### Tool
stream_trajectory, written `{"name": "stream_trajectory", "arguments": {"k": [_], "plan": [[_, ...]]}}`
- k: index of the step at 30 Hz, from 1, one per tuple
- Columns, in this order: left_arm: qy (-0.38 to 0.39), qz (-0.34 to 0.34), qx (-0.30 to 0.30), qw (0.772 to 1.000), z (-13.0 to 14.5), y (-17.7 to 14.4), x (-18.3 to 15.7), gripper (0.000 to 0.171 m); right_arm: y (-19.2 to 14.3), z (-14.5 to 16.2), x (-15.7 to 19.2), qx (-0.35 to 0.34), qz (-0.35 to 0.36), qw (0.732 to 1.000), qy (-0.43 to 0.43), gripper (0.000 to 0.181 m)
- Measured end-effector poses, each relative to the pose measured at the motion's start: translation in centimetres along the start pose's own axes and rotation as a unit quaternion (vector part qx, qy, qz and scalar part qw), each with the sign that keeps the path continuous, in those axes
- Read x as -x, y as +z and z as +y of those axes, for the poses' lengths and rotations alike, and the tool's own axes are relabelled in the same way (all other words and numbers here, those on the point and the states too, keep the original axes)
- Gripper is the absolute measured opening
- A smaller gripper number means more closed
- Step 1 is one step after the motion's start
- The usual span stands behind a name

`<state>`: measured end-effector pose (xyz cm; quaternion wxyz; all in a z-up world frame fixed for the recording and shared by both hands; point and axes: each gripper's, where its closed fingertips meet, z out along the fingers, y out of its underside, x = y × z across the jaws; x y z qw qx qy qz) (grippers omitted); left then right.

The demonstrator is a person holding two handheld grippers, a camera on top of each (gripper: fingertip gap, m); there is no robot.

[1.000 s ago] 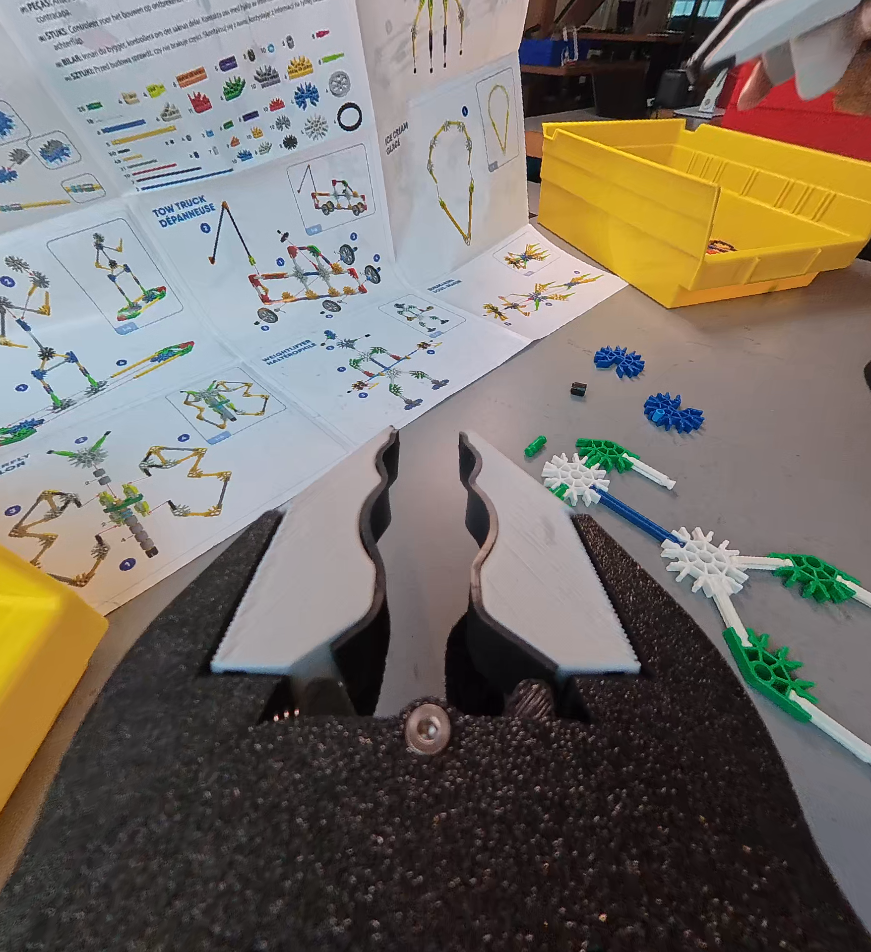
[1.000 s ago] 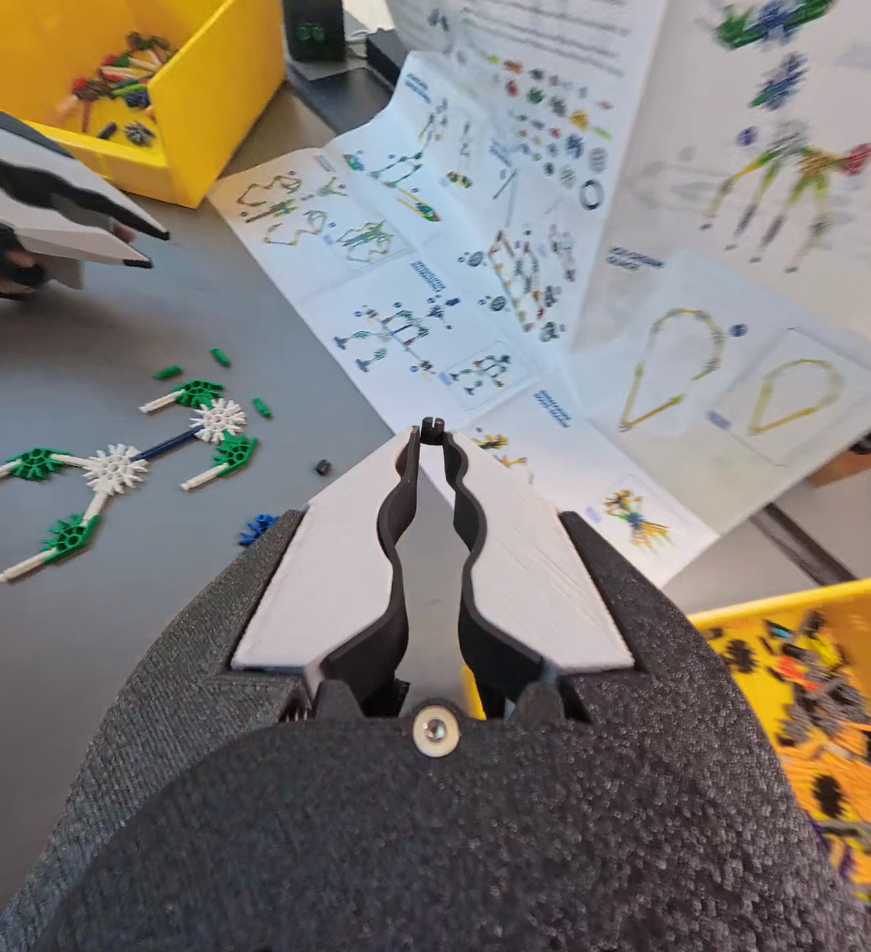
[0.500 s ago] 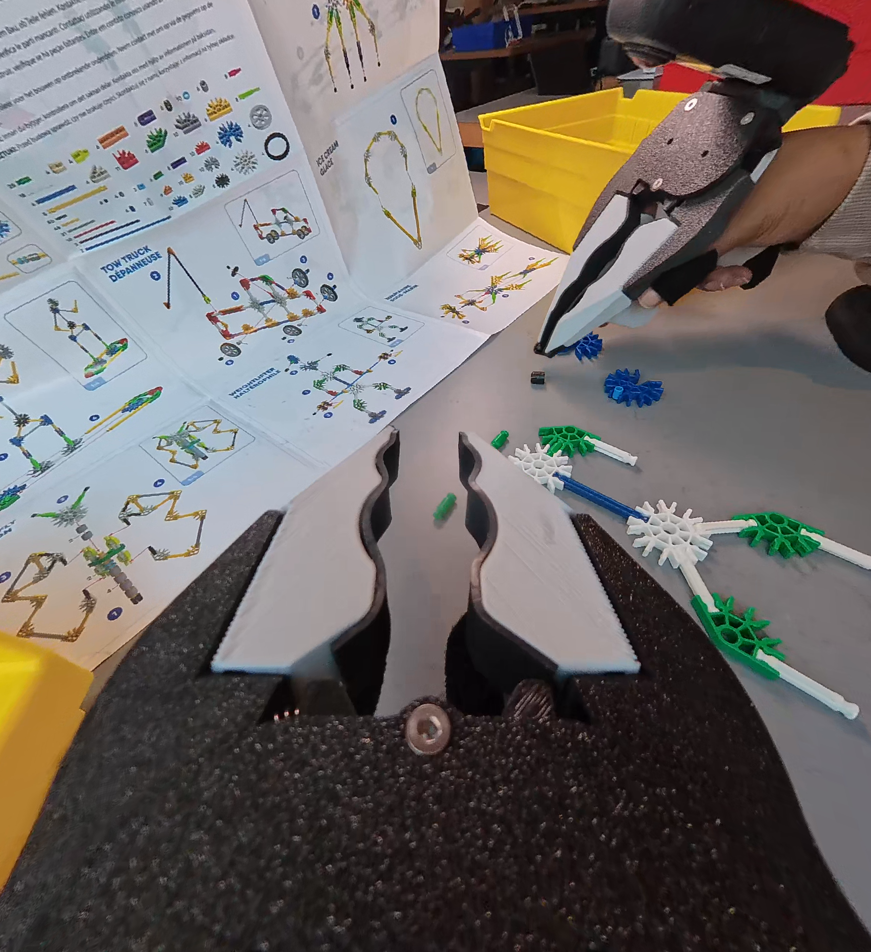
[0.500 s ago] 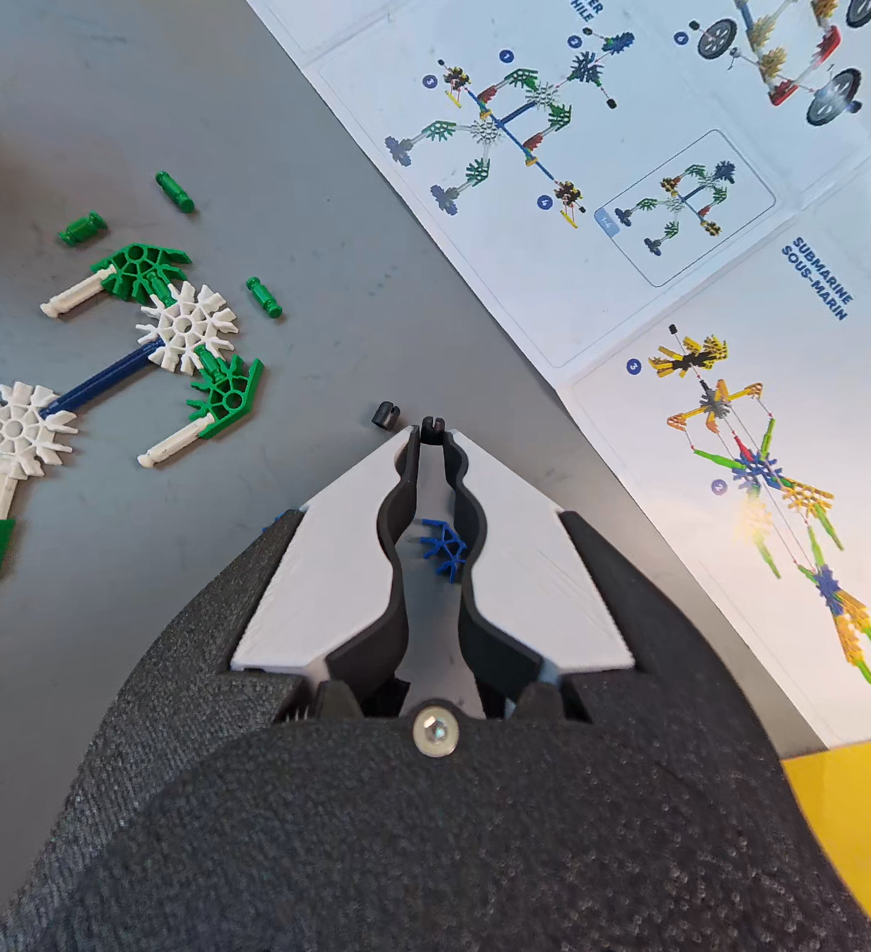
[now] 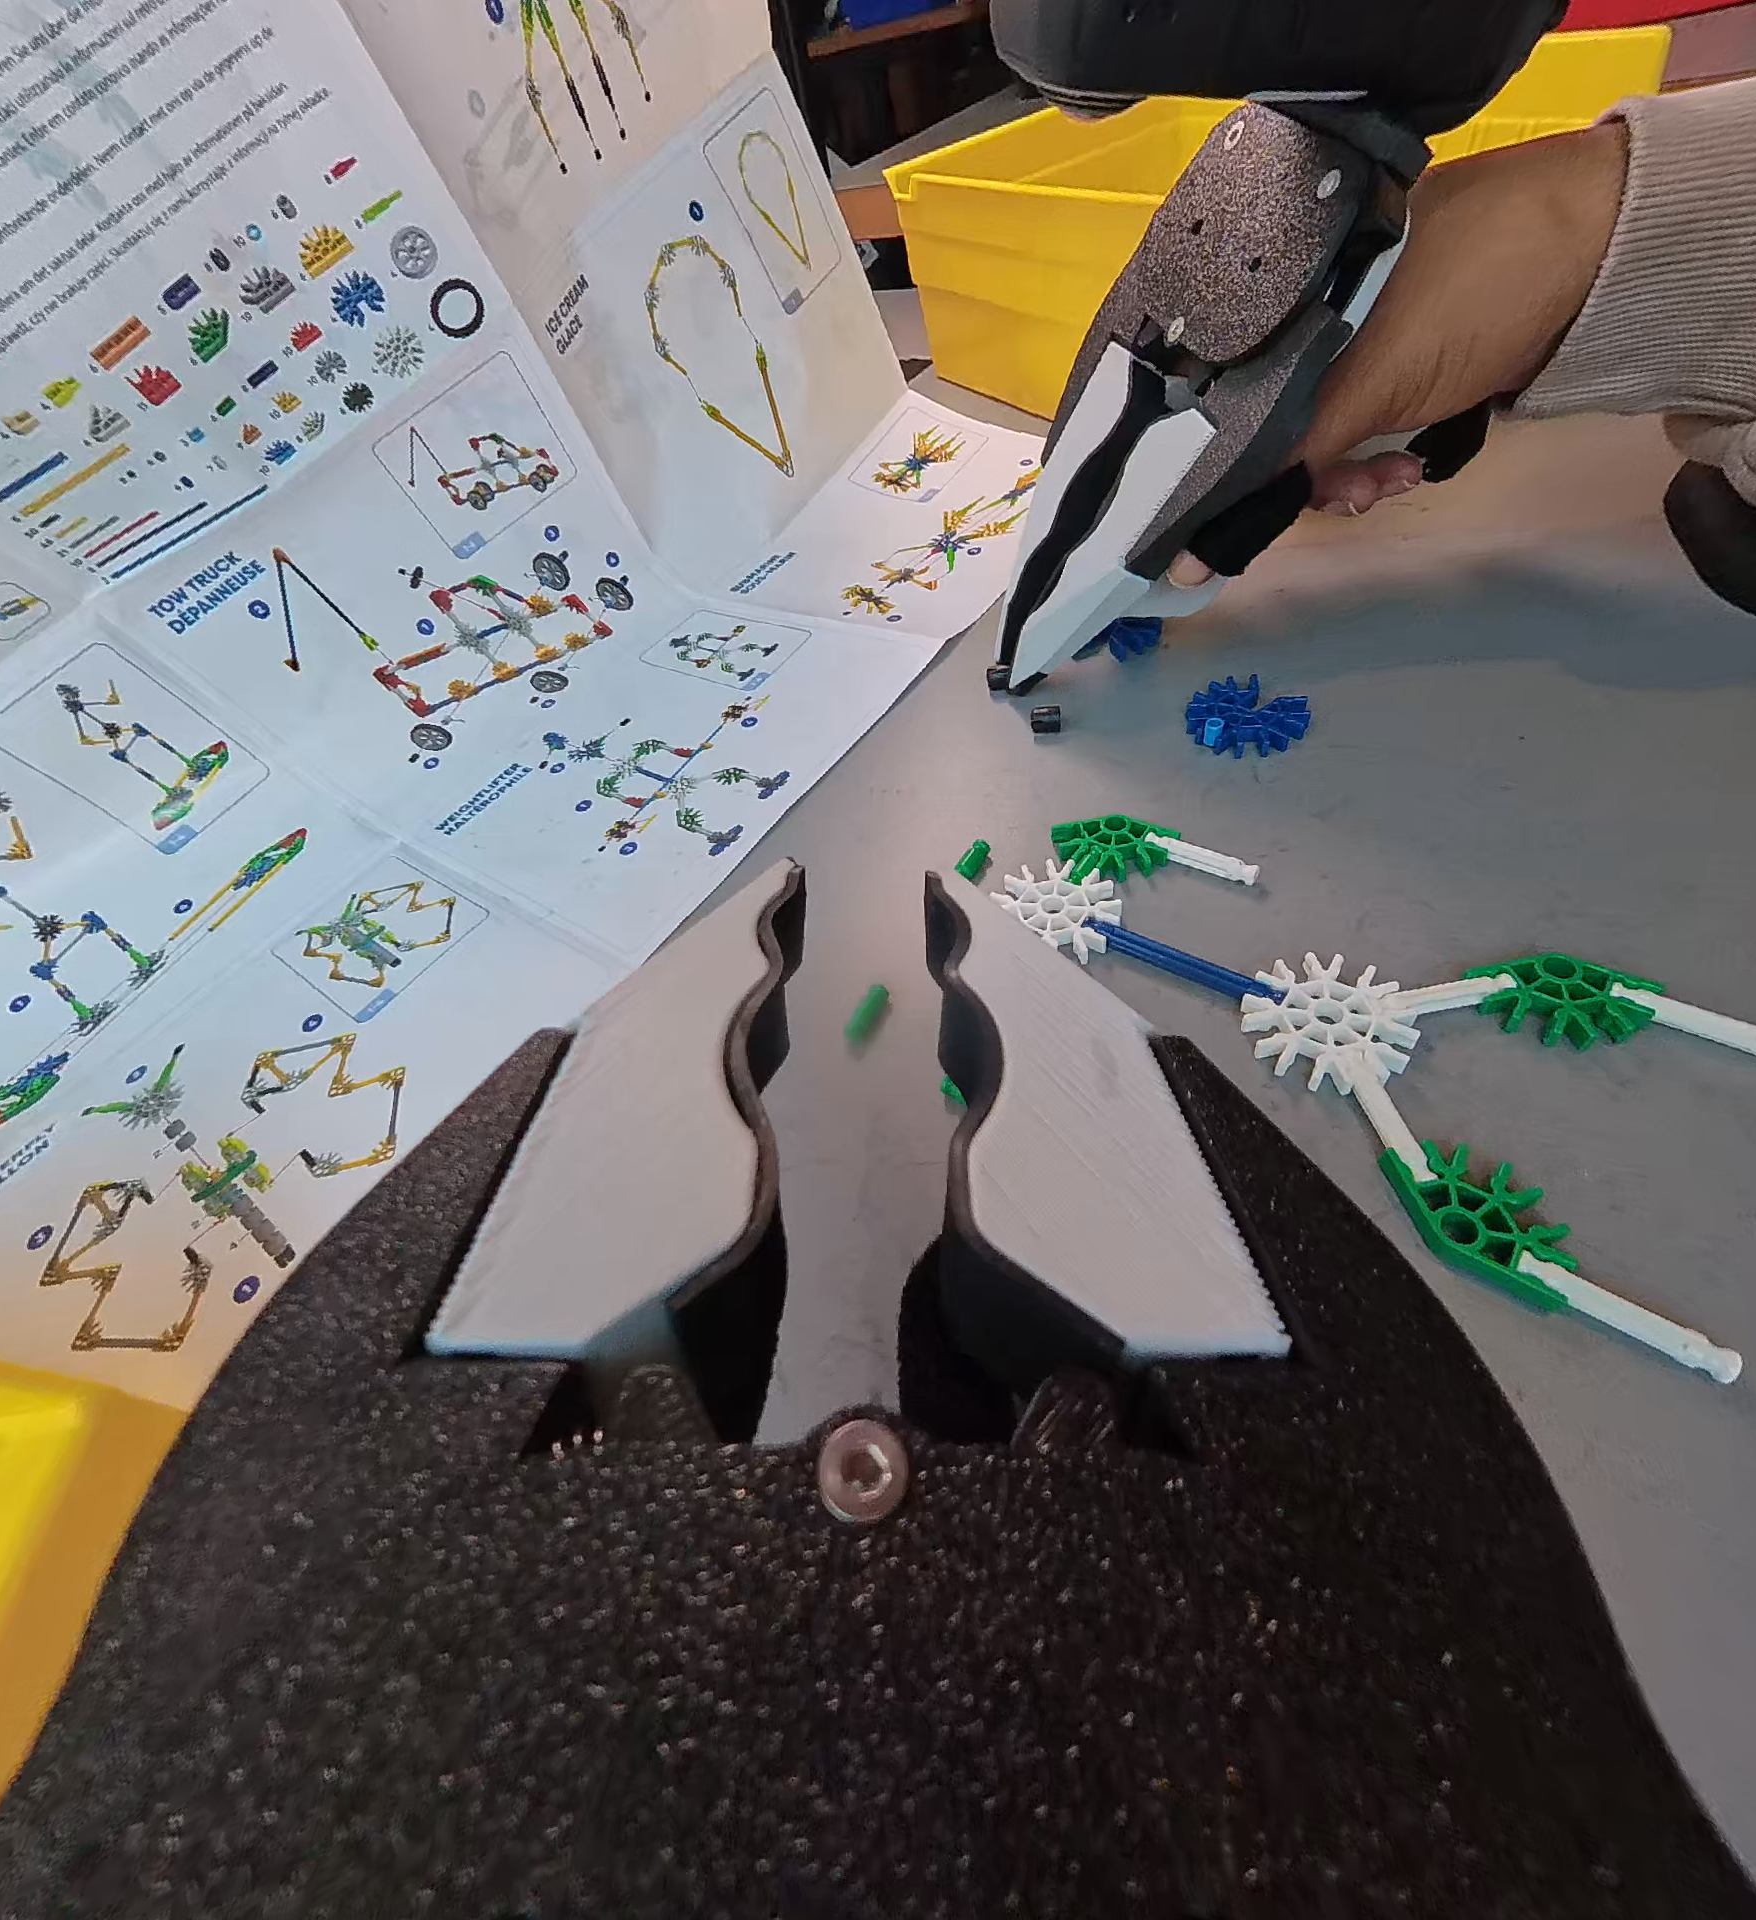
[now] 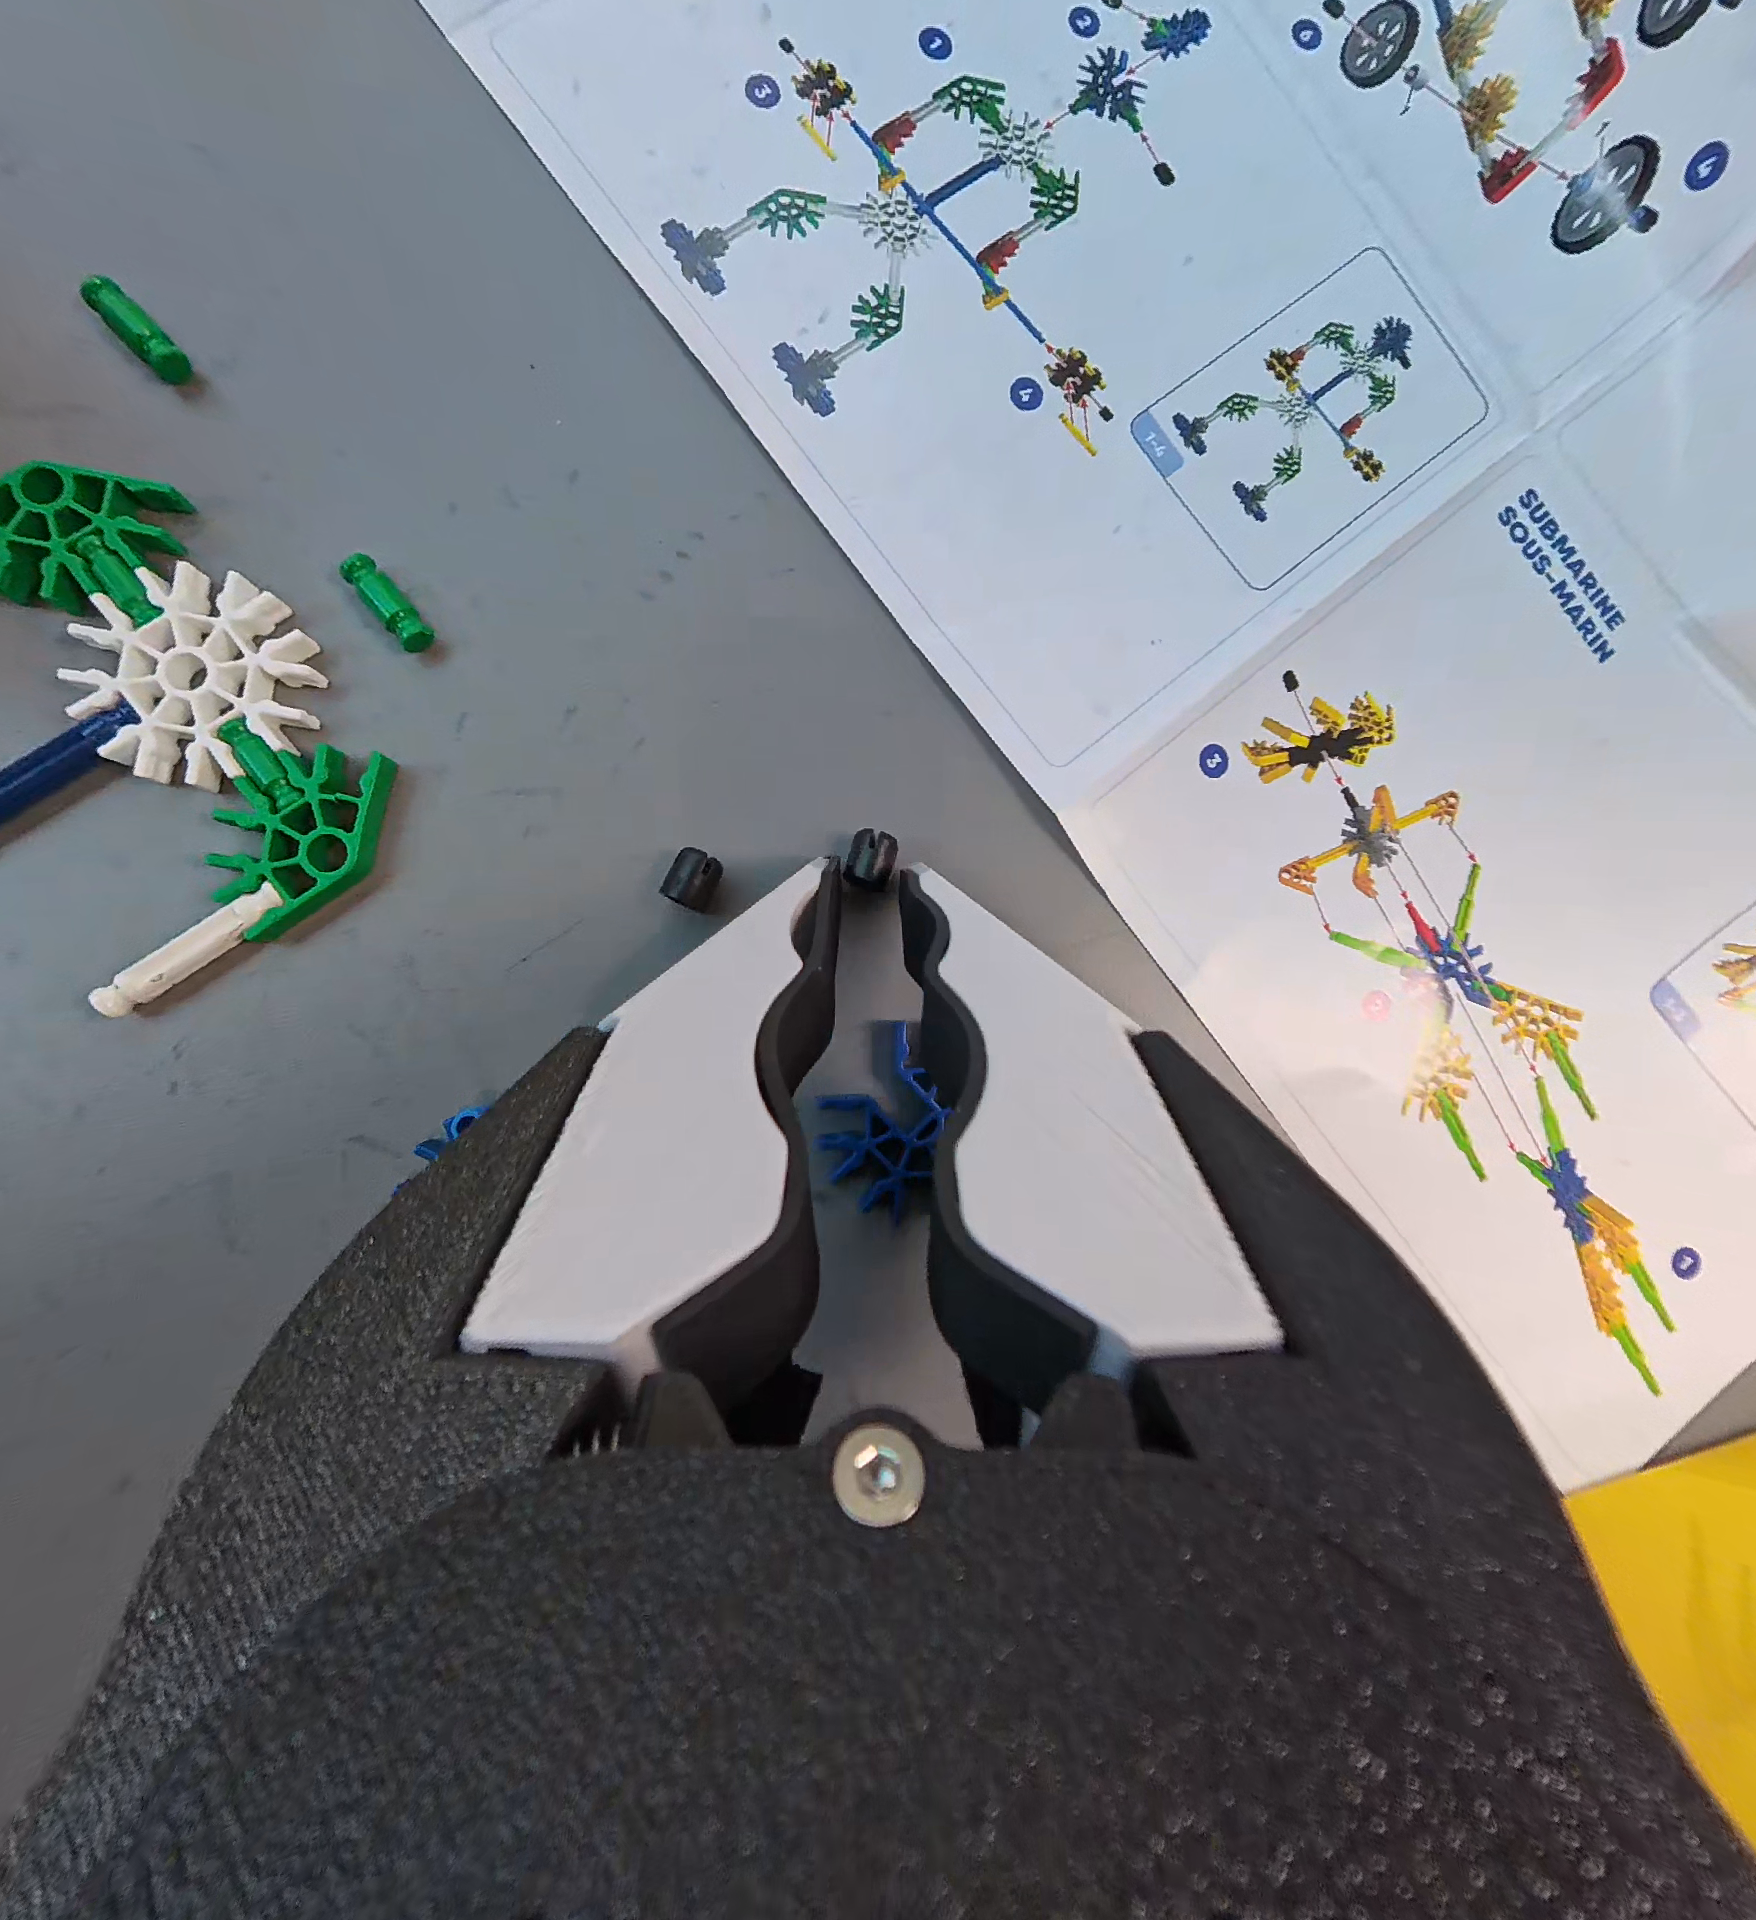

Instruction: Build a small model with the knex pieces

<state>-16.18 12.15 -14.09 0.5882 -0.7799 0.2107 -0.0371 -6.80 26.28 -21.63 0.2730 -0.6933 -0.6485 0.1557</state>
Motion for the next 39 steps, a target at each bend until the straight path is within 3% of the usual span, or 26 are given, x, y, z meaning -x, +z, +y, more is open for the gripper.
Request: {"name": "stream_trajectory", "arguments": {"k": [8,18,28,34,39], "plan": [[-0.003,0.002,0.007,1.000,0.4,0.2,0.0,0.021,-0.9,-0.8,-0.2,-0.002,-0.043,0.999,0.012,0.013],[-0.001,0.002,0.009,1.000,0.4,0.2,0.0,0.021,-0.3,-0.7,-0.2,0.165,-0.151,0.975,-0.005,0.013],[0.002,0.004,0.007,1.000,0.1,0.0,0.0,0.021,0.4,-0.1,0.2,0.248,-0.146,0.957,-0.032,0.009],[0.004,0.004,0.005,1.000,-0.1,-0.1,0.0,0.021,0.6,-0.6,0.2,0.219,-0.140,0.965,-0.045,0.007],[0.005,0.004,0.004,1.000,-0.1,-0.1,0.0,0.021,1.3,-3.5,0.4,0.049,-0.144,0.987,-0.053,0.007]]}}
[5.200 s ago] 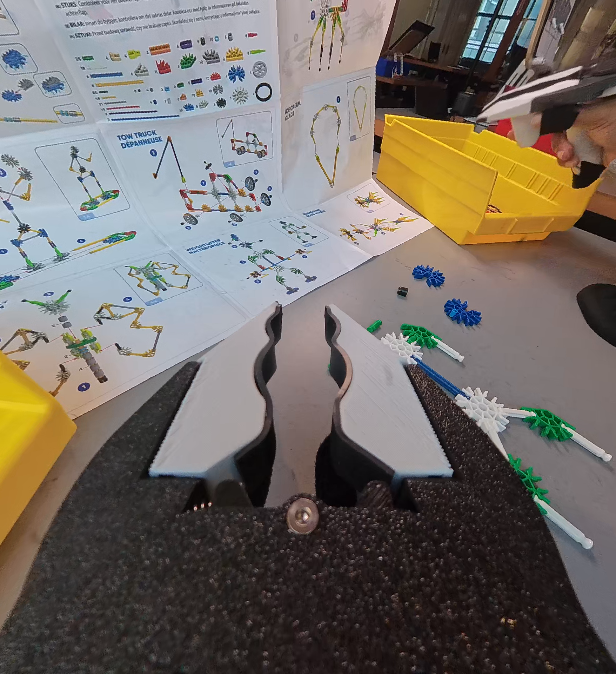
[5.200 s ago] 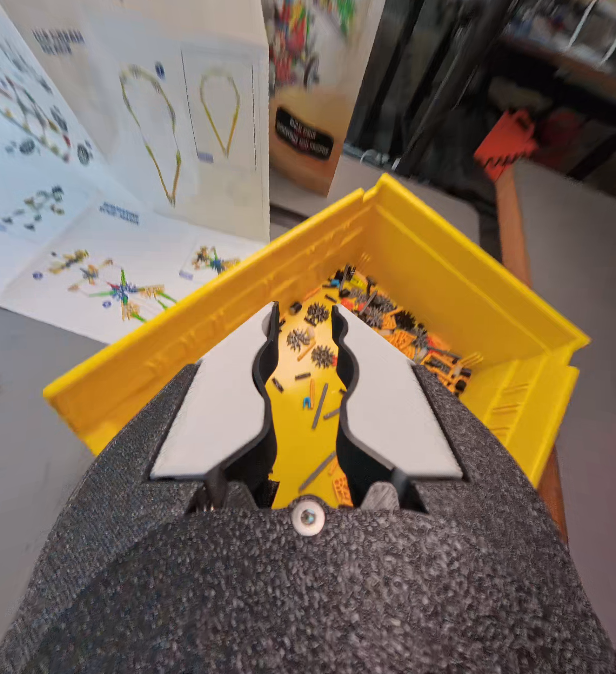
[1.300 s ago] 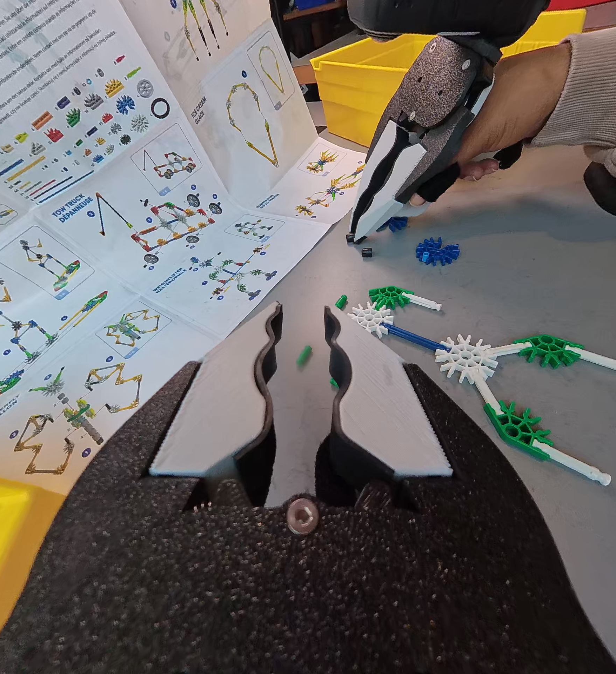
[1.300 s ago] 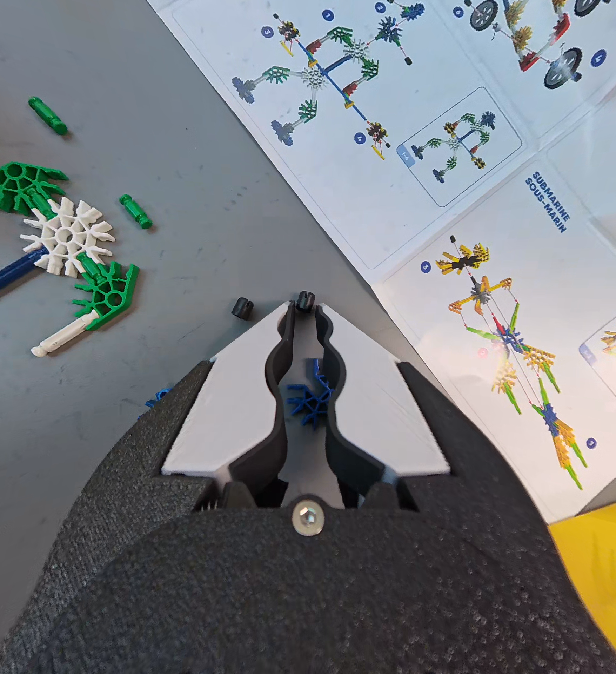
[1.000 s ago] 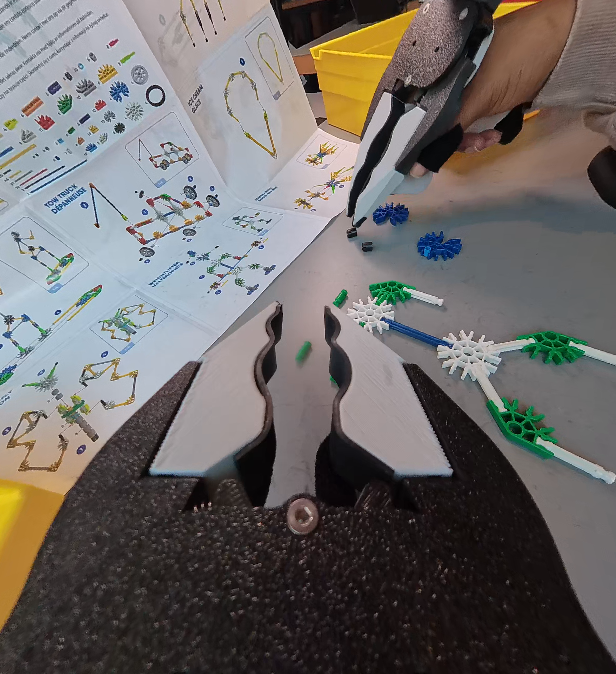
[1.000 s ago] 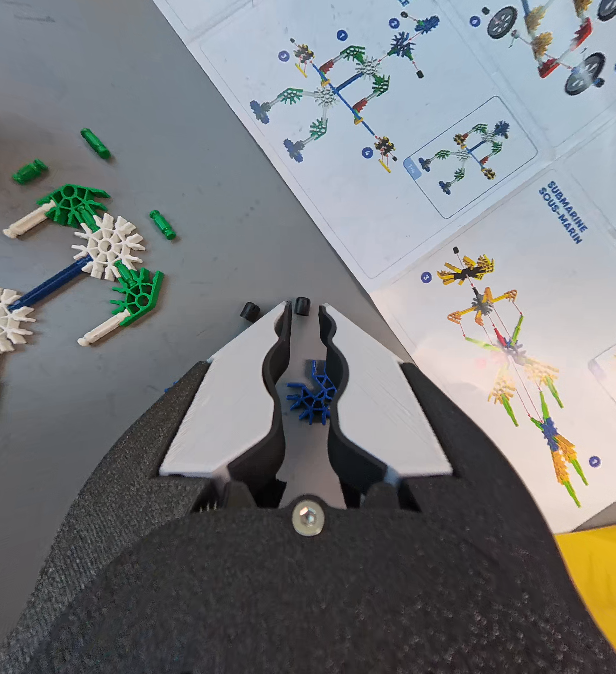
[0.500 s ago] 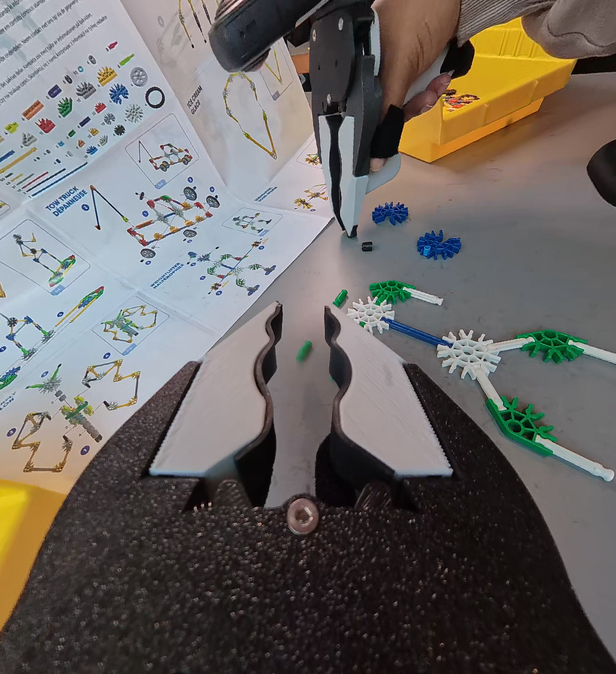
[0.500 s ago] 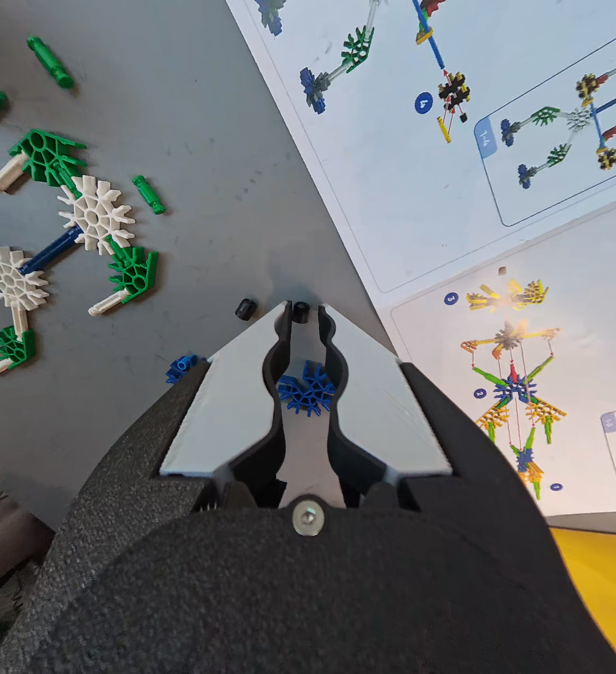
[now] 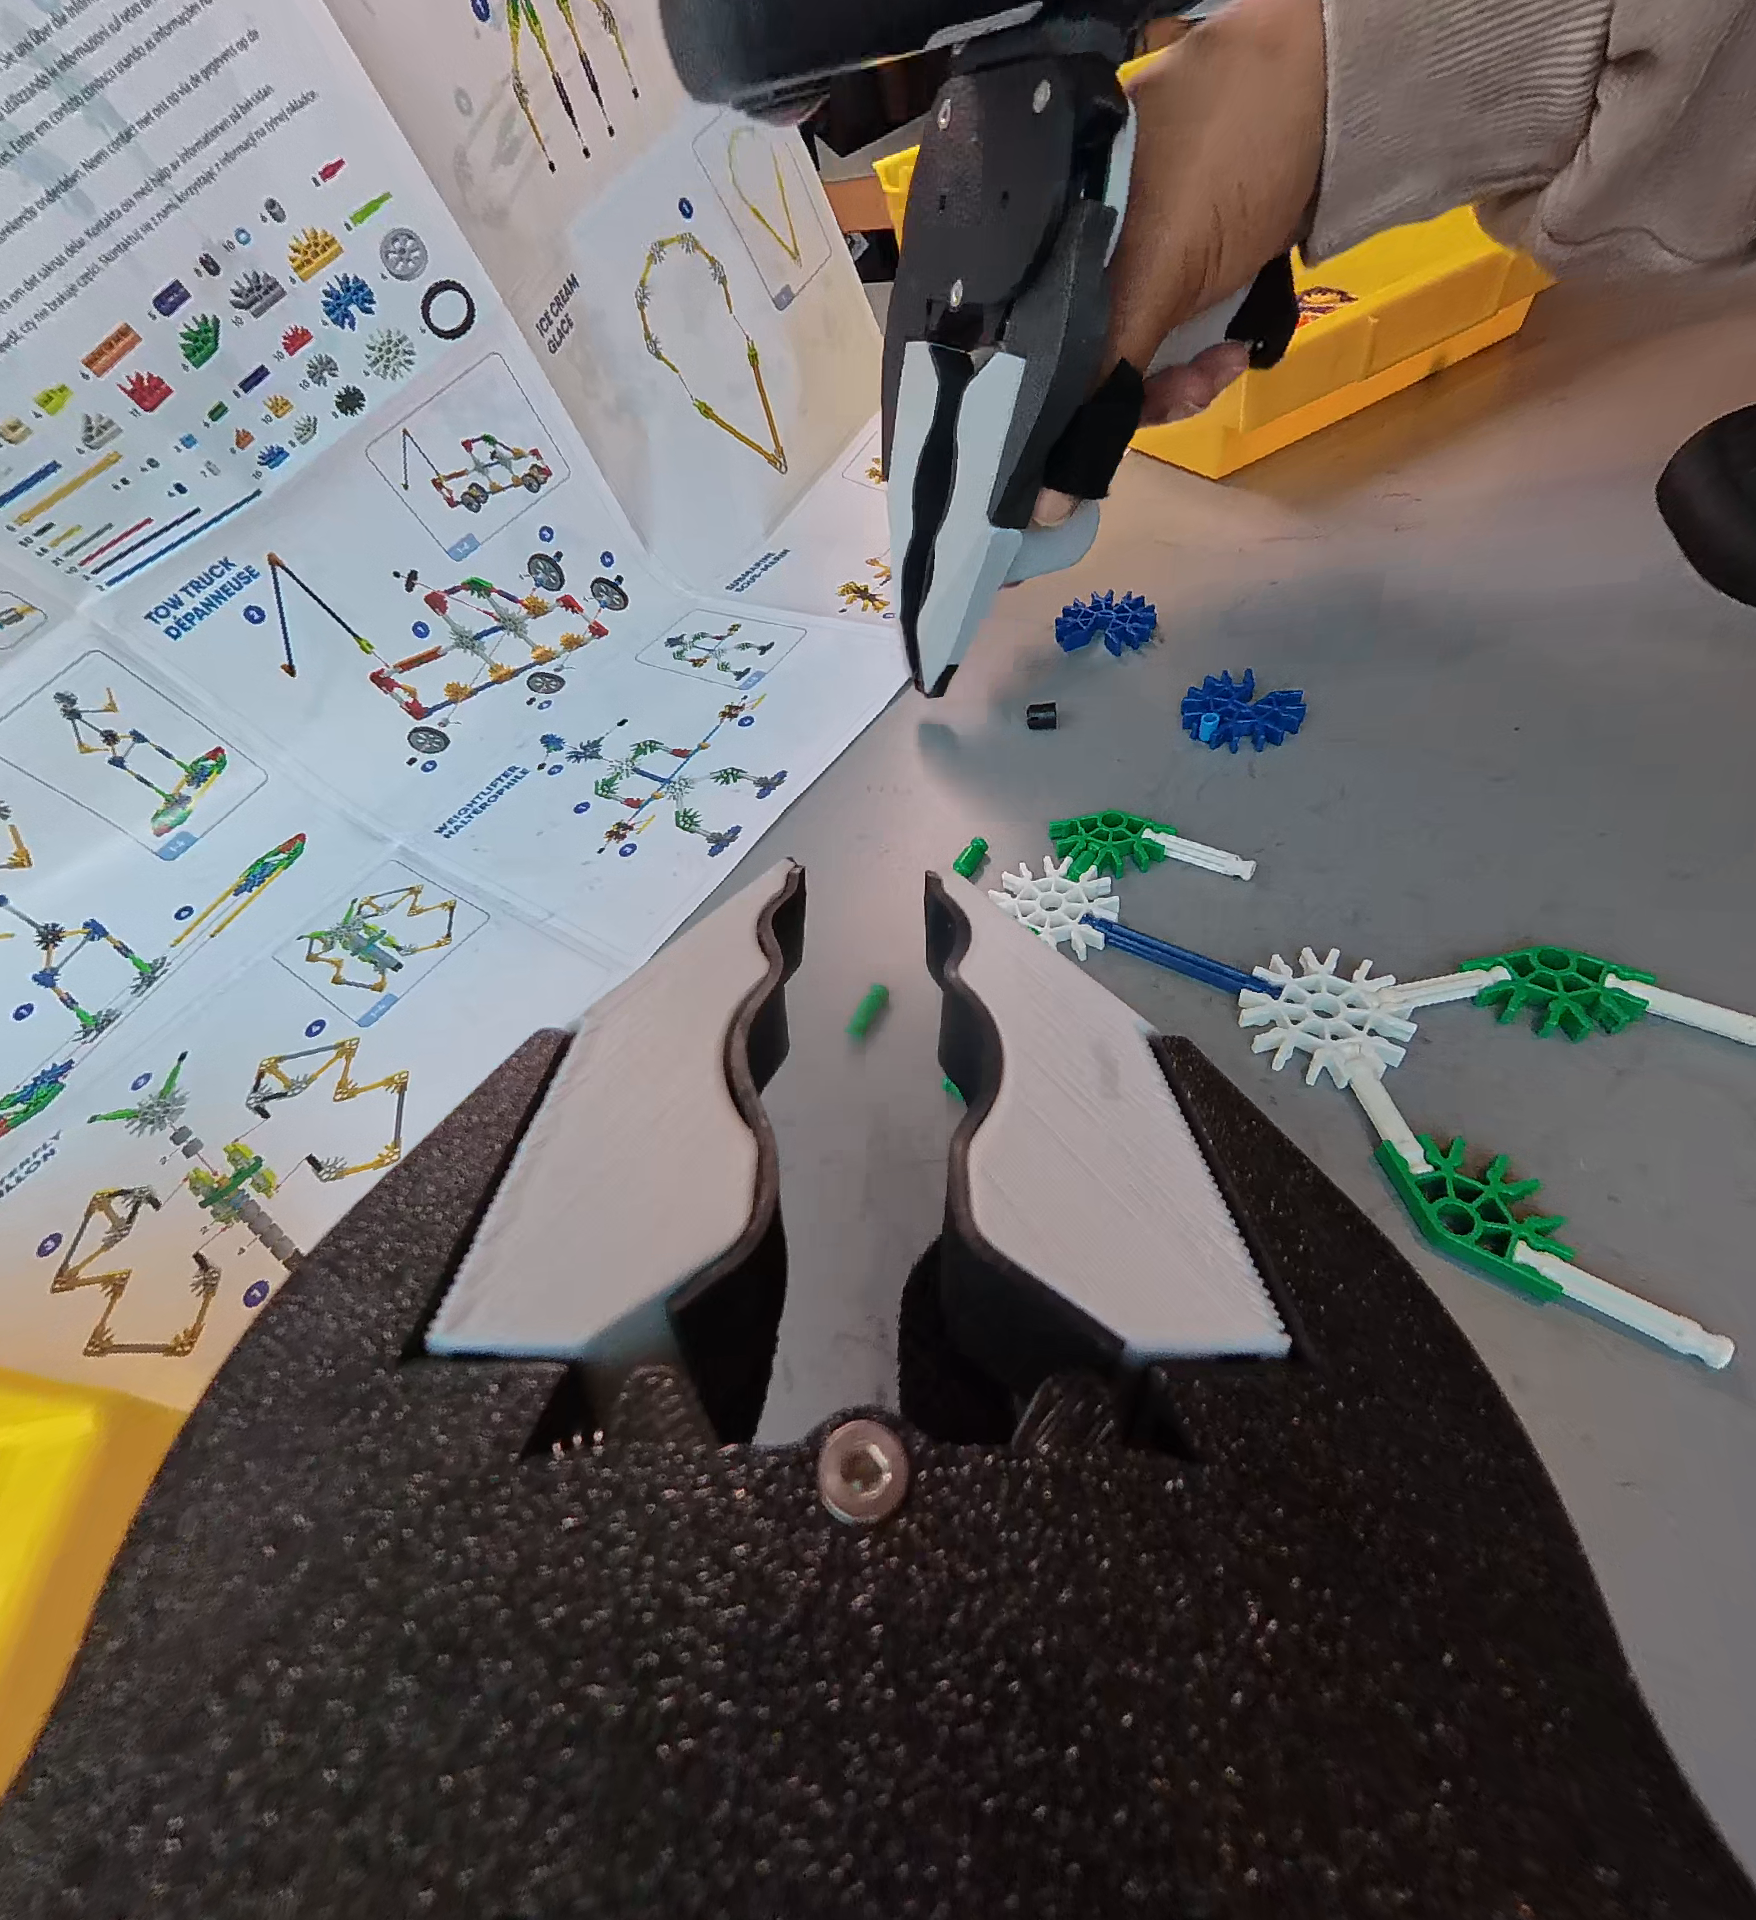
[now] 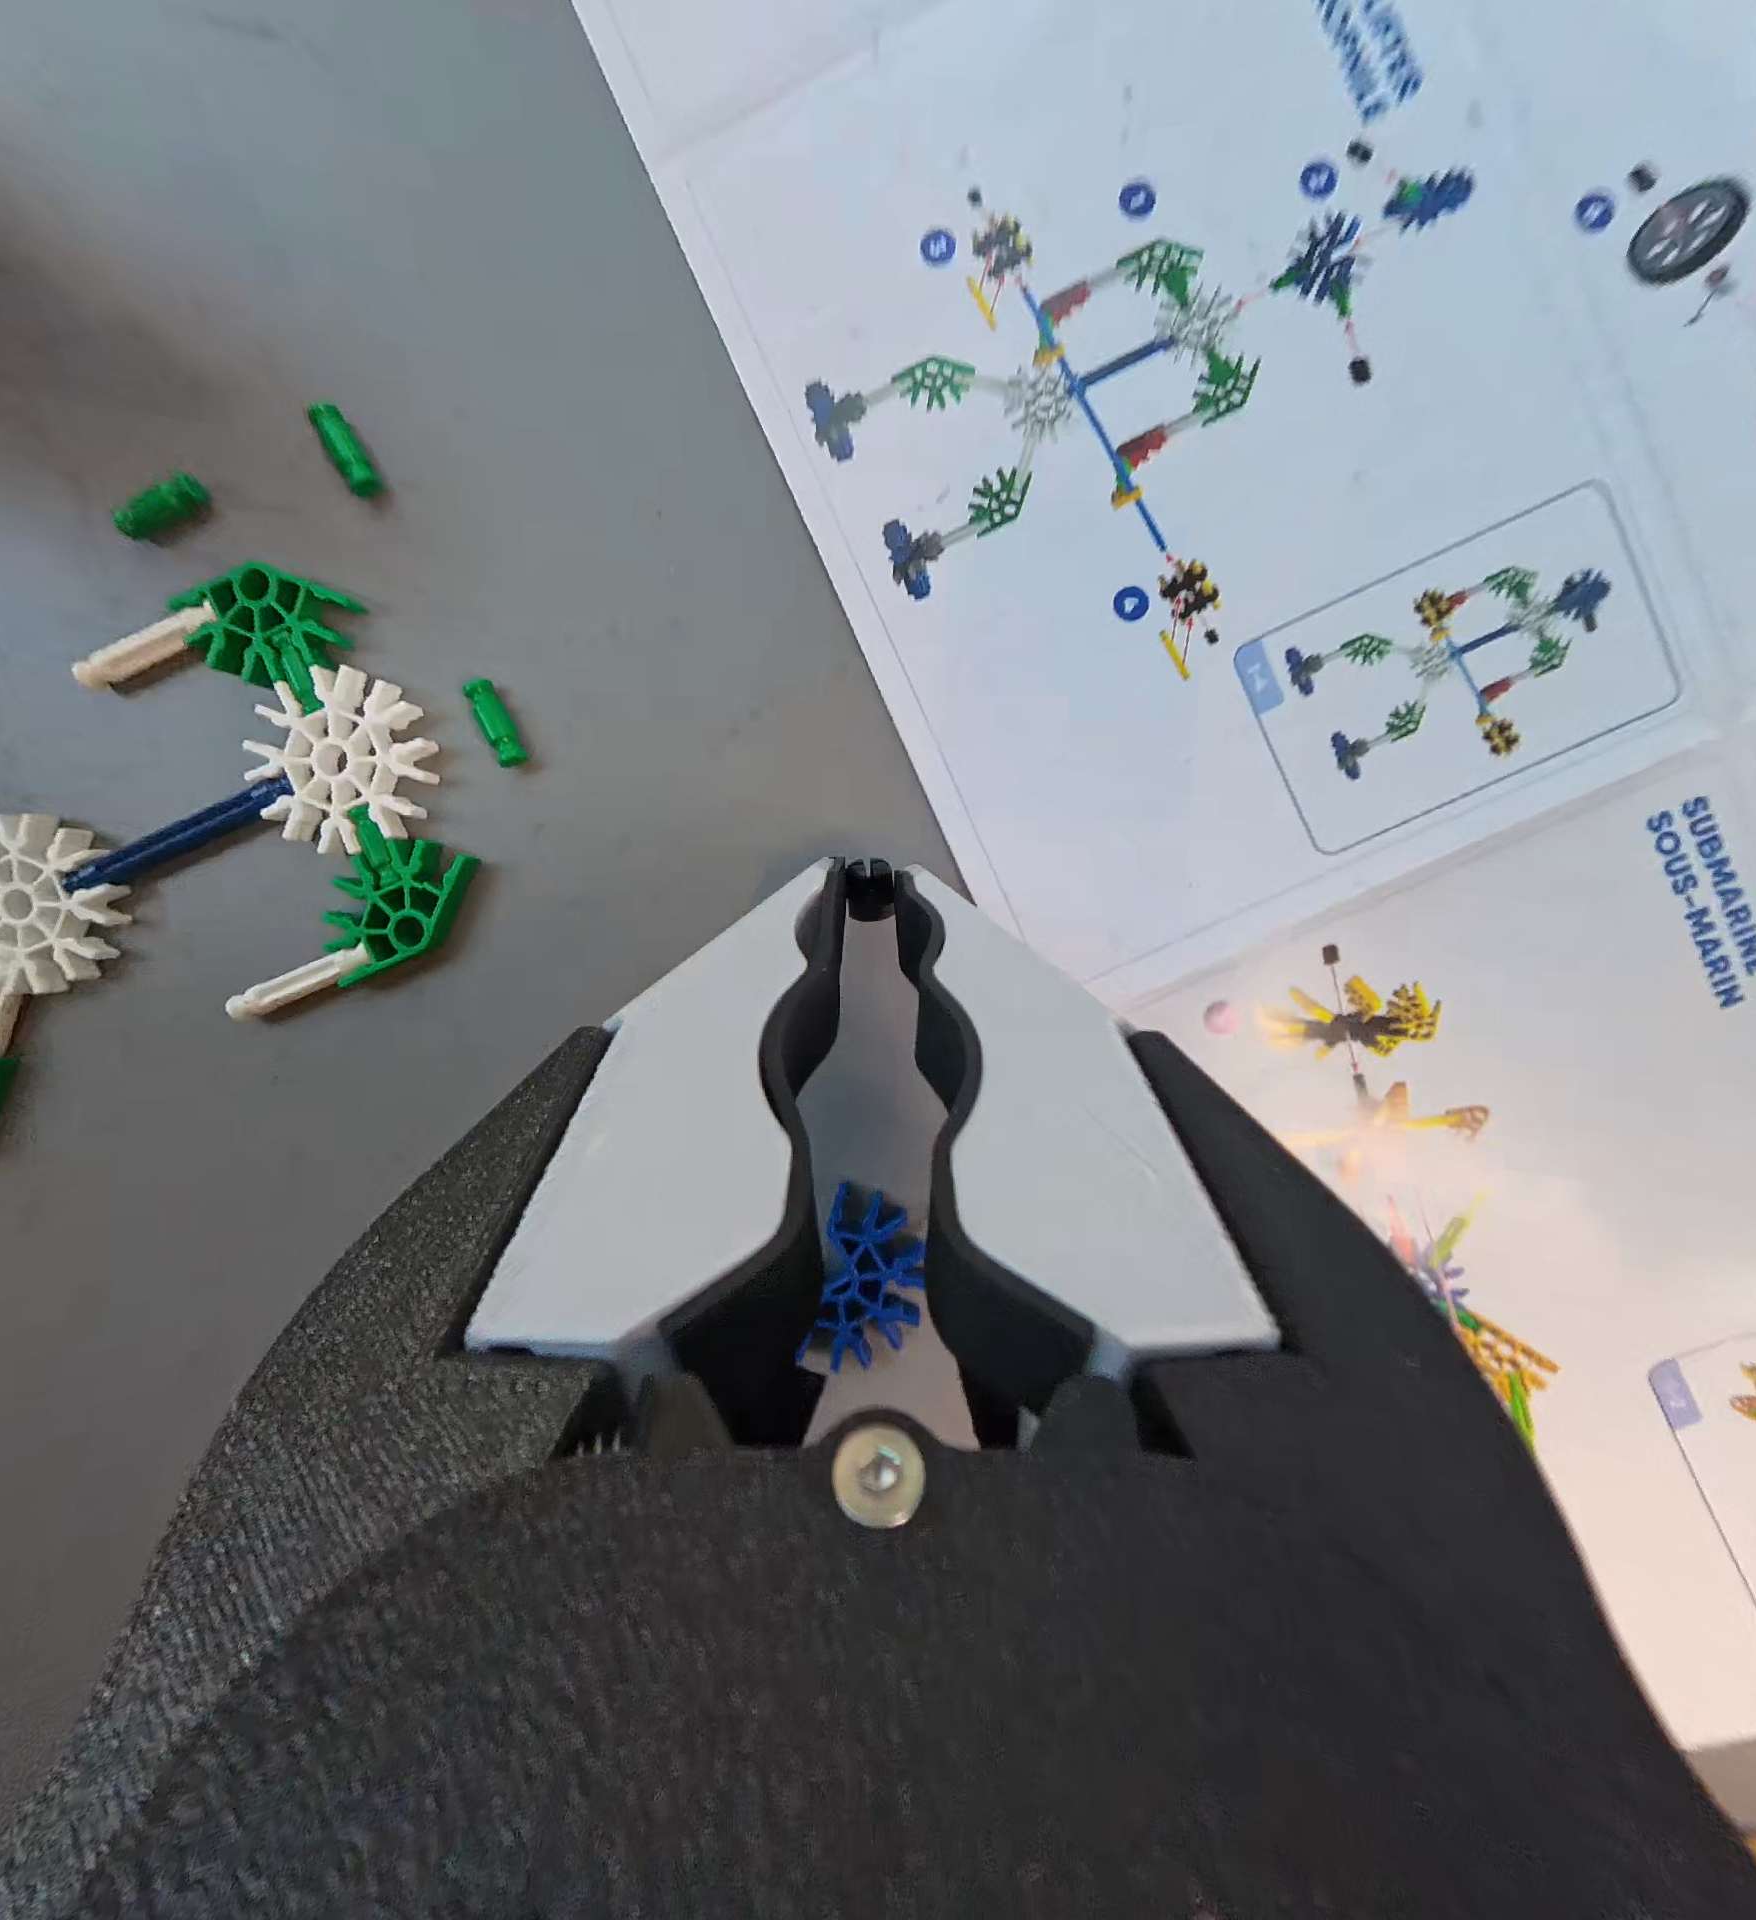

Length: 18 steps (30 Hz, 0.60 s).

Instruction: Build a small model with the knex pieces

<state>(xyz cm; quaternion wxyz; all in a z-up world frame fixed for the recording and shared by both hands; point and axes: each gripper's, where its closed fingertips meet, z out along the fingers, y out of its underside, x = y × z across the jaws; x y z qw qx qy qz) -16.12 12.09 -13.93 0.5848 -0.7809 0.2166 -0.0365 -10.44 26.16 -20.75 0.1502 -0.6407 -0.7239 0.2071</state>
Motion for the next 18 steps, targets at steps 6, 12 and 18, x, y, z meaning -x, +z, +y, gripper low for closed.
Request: {"name": "stream_trajectory", "arguments": {"k": [6,12,18], "plan": [[0.002,0.001,0.004,1.000,0.3,0.2,-0.1,0.021,0.5,0.9,-0.3,-0.101,0.043,0.993,-0.031,0.008],[0.001,0.003,0.007,1.000,0.5,0.4,-0.1,0.021,-0.2,2.4,-0.2,-0.107,0.066,0.992,-0.025,0.008],[0.001,0.004,0.011,1.000,0.7,0.5,-0.2,0.021,-0.5,3.0,-0.3,-0.089,0.071,0.993,-0.009,0.013]]}}
